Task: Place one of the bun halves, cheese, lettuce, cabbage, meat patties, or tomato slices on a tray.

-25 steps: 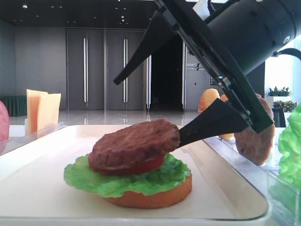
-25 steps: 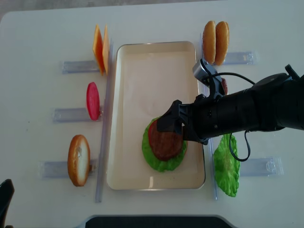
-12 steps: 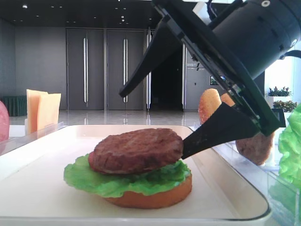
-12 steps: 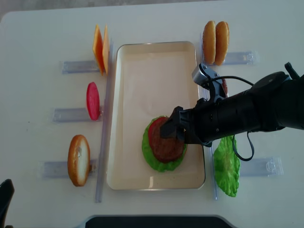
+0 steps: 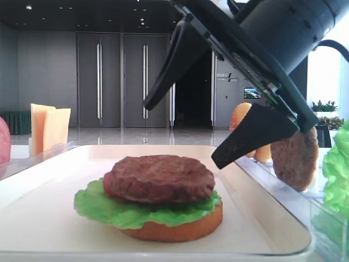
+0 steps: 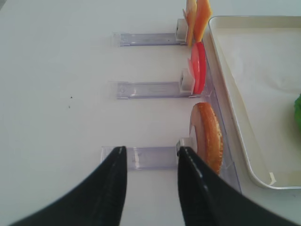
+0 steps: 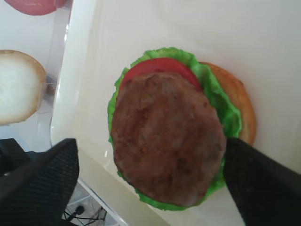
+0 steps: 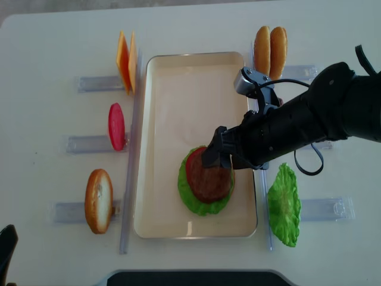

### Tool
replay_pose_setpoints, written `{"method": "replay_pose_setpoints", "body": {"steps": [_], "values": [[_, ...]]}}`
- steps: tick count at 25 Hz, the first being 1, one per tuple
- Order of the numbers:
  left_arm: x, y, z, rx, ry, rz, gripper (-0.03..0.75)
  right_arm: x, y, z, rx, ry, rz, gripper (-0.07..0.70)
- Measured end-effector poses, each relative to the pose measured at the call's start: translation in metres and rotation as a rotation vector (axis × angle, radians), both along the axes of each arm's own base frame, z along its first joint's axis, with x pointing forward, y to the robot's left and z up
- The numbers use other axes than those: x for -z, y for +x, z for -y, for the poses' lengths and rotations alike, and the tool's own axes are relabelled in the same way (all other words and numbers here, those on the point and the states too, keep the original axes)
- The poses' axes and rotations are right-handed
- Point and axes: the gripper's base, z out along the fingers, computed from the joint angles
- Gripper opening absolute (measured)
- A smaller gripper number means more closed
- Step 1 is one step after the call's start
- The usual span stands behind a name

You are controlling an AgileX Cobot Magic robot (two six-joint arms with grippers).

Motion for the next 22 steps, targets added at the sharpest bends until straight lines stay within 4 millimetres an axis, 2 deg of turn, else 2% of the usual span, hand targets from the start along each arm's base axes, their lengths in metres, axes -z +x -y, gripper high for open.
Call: {"method": "replay_pose_setpoints", "body": {"steps": [8, 14, 22], "values": [[0.000, 0.000, 0.000, 0.000, 0.000, 0.000, 0.282, -0.021, 0.012, -0.003, -0.084, -0.110, 0.013, 0.592], [0.000, 0.000, 0.000, 0.000, 0.000, 0.000, 0.282, -0.062, 0.033, -0.003, -0.124, -0.260, 0.069, 0.592], [0.000, 0.000, 0.000, 0.000, 0.000, 0.000, 0.282, -0.123, 0.059, 0.017, -0.054, -0.580, 0.198, 0.592]]}}
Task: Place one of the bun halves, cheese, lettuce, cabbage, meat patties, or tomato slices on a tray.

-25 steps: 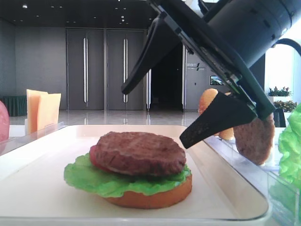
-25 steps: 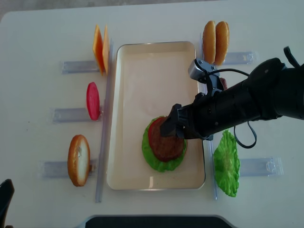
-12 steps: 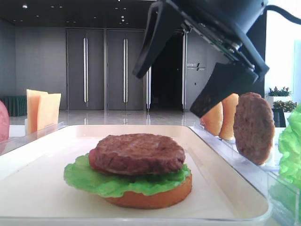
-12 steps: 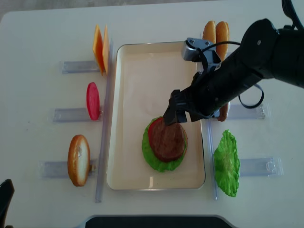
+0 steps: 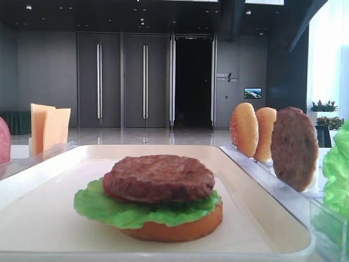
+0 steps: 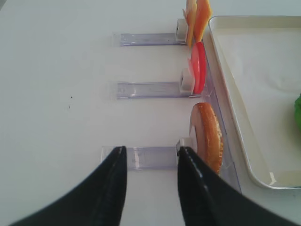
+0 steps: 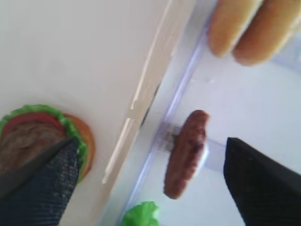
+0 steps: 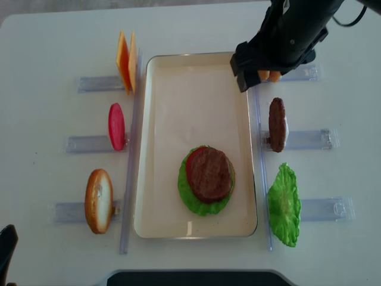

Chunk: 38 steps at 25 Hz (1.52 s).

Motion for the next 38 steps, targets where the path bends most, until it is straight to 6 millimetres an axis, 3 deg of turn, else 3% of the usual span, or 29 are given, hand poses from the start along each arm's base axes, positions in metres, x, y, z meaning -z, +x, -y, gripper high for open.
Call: {"method": "replay_pose_setpoints", "body": {"steps": [4, 8, 13, 23, 28, 32, 38], "values": [[0.000, 0.000, 0.000, 0.000, 0.000, 0.000, 0.282, -0.018, 0.007, 0.008, 0.035, -0.081, 0.069, 0.592], [0.000, 0.000, 0.000, 0.000, 0.000, 0.000, 0.282, -0.023, 0.009, 0.013, 0.069, -0.107, 0.085, 0.591], [0.000, 0.000, 0.000, 0.000, 0.000, 0.000, 0.282, -0.023, 0.023, 0.042, 0.161, -0.130, 0.082, 0.591], [0.000, 0.000, 0.000, 0.000, 0.000, 0.000, 0.282, -0.023, 0.050, 0.179, 0.578, -0.115, 0.022, 0.591], [0.000, 0.000, 0.000, 0.000, 0.000, 0.000, 0.282, -0.023, 0.047, 0.225, 0.722, -0.085, 0.004, 0.591], [0.000, 0.000, 0.000, 0.000, 0.000, 0.000, 0.282, -0.022, 0.044, 0.243, 0.777, -0.083, 0.002, 0.591], [0.000, 0.000, 0.000, 0.000, 0.000, 0.000, 0.282, -0.032, 0.038, 0.241, 0.775, -0.077, 0.028, 0.591]]}}
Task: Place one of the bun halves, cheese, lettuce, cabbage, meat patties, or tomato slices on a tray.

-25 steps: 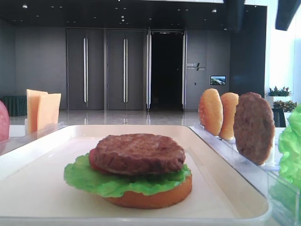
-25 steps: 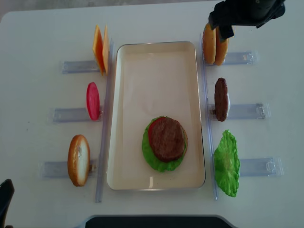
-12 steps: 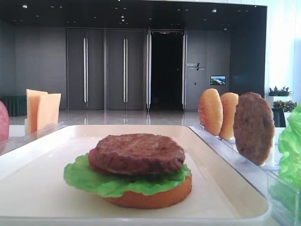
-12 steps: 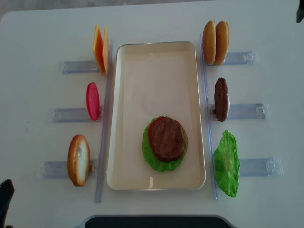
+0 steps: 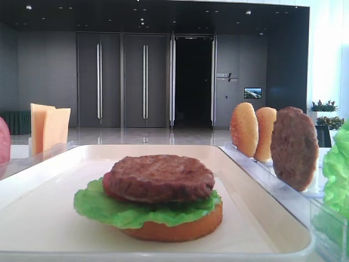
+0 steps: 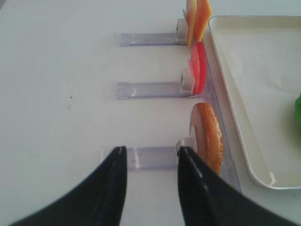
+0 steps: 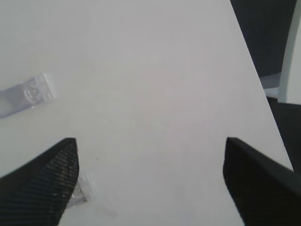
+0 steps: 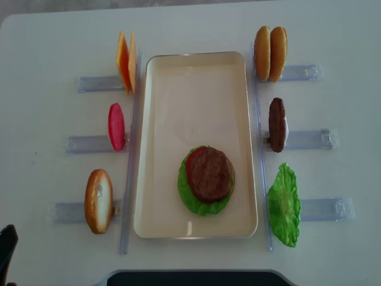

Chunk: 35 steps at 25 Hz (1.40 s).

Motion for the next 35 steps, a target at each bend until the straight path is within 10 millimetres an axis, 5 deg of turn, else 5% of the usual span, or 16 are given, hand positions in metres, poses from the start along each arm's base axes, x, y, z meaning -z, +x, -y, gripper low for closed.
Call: {"method": "replay_pose_setpoints", "body": {"steps": [8, 15, 20, 24, 35], "values": [[0.000, 0.000, 0.000, 0.000, 0.000, 0.000, 0.282, -0.074, -0.057, -0.024, -0.064, -0.092, 0.227, 0.591], [0.000, 0.000, 0.000, 0.000, 0.000, 0.000, 0.282, -0.139, -0.142, -0.046, -0.137, -0.174, 0.495, 0.591], [0.000, 0.000, 0.000, 0.000, 0.000, 0.000, 0.282, -0.160, -0.219, -0.049, -0.158, -0.195, 0.669, 0.591], [0.000, 0.000, 0.000, 0.000, 0.000, 0.000, 0.282, -0.146, -0.262, -0.045, -0.157, -0.226, 0.713, 0.591], [0.000, 0.000, 0.000, 0.000, 0.000, 0.000, 0.282, -0.041, -0.327, -0.043, -0.186, -0.231, 0.751, 0.591]]}}
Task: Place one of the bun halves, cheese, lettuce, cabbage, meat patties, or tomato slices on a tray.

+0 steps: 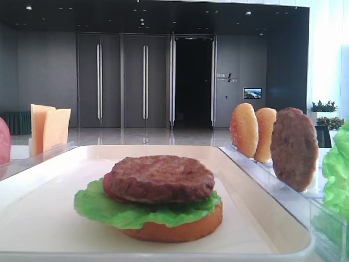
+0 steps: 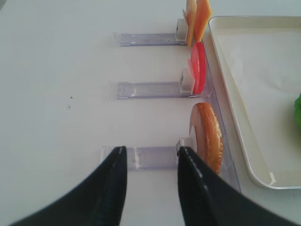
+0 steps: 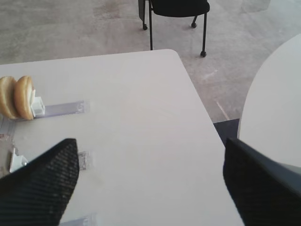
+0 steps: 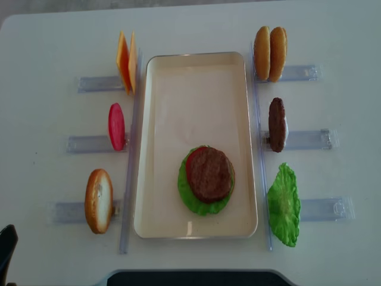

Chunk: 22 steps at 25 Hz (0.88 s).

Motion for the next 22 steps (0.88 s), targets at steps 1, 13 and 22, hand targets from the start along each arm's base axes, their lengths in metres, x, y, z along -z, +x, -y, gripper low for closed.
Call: {"method": "replay_pose_setpoints", "body": {"steps": [1, 13, 22], "values": [[0.000, 0.000, 0.000, 0.000, 0.000, 0.000, 0.282, 0.010, -0.005, 0.000, -0.005, 0.006, 0.004, 0.591], [0.000, 0.000, 0.000, 0.000, 0.000, 0.000, 0.282, 0.083, -0.024, -0.013, -0.144, 0.067, 0.003, 0.591], [0.000, 0.000, 0.000, 0.000, 0.000, 0.000, 0.282, 0.103, -0.017, -0.013, -0.146, 0.059, -0.080, 0.590]]}}
